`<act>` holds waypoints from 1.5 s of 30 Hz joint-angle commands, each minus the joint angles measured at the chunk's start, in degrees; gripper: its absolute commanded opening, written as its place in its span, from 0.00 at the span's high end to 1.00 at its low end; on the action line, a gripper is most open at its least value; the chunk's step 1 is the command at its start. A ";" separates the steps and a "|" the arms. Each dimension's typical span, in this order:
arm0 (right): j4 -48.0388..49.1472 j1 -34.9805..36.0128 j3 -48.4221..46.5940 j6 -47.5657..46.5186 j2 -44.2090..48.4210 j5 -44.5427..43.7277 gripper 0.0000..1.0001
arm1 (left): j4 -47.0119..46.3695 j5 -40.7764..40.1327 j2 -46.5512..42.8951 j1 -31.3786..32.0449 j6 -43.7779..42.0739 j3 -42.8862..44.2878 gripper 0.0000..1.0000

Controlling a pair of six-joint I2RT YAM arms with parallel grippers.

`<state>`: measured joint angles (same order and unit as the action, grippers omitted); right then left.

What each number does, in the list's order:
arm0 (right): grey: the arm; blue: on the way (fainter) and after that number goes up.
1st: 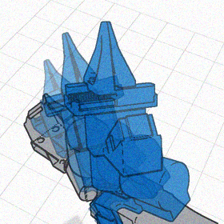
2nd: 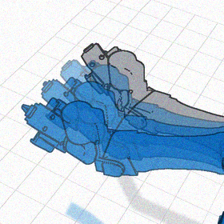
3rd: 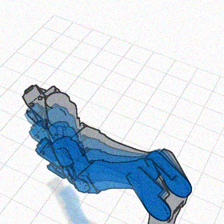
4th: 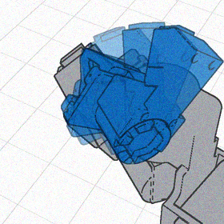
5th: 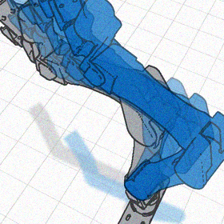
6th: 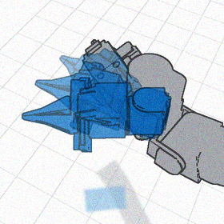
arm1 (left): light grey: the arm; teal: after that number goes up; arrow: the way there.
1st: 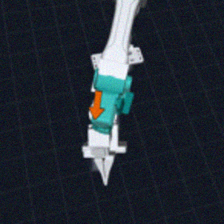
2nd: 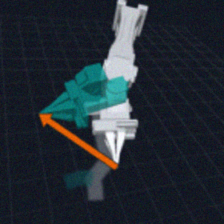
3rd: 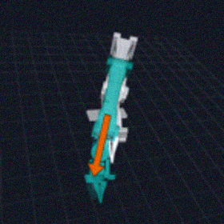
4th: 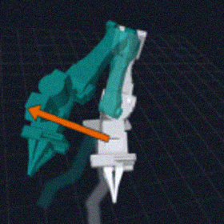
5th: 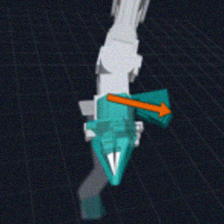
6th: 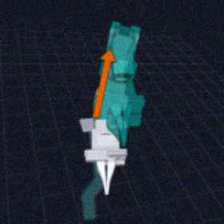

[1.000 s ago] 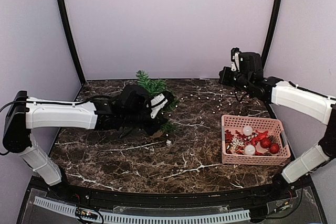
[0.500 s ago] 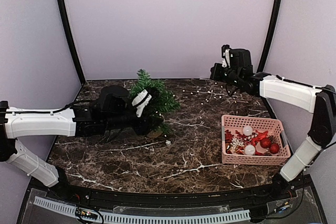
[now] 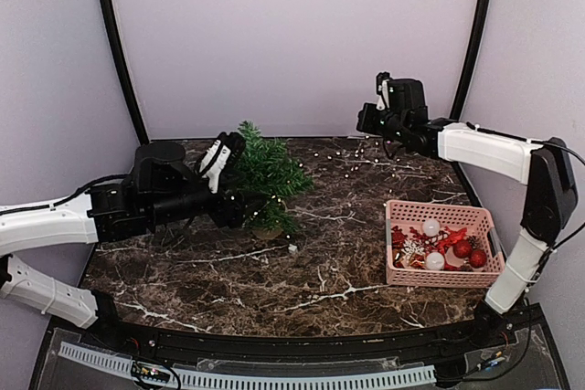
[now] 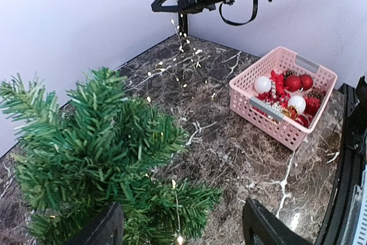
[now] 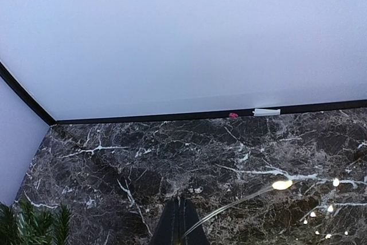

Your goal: Decorate the small christmas tree

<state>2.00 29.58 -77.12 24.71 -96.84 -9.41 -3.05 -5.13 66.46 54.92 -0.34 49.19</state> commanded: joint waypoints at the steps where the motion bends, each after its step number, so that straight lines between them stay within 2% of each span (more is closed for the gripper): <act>1: 3.71 0.14 -4.54 0.81 -2.43 -0.39 1.00 | 2.24 -4.21 -3.66 0.01 5.14 2.16 0.26; 5: 5.06 0.79 -8.59 1.36 -5.73 -0.42 1.00 | 7.99 -3.64 -2.22 -3.23 7.81 10.61 0.21; 8: 7.78 0.98 -11.09 2.51 -8.06 1.90 1.00 | 8.80 3.79 0.58 -9.45 8.93 16.10 0.20; 13: 14.12 1.33 -13.94 3.94 -10.96 8.85 1.00 | 9.30 10.80 10.32 -14.54 7.17 27.58 0.19; 17: 17.62 1.91 -15.75 3.50 -12.09 13.39 1.00 | 12.36 20.11 20.78 -17.08 6.20 37.22 0.21; 24: 20.02 2.79 -17.79 1.77 -12.66 18.12 1.00 | 17.55 25.35 36.24 -17.81 3.57 52.55 0.26; 27: 20.82 3.17 -17.89 1.13 -12.59 19.98 1.00 | 18.34 26.20 39.54 -18.62 3.56 56.00 0.35; 33: 20.85 3.53 -18.02 0.13 -11.89 21.46 1.00 | 18.31 27.73 44.32 -19.61 3.56 59.60 0.45; 36: 20.84 3.64 -18.26 -0.16 -11.71 22.11 1.00 | 18.53 28.07 45.49 -19.60 3.50 60.47 0.45; 40: 20.80 3.85 -18.50 -0.42 -11.41 22.89 1.00 | 19.00 25.69 46.97 -19.63 3.07 61.87 0.35; 45: 20.59 4.05 -18.34 -1.04 -10.78 23.21 1.00 | 20.25 24.10 48.54 -19.60 2.25 63.45 0.31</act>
<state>19.77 32.91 -93.49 24.88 -109.12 12.56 15.31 20.14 114.28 35.31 3.14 110.10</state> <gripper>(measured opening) 0.005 0.682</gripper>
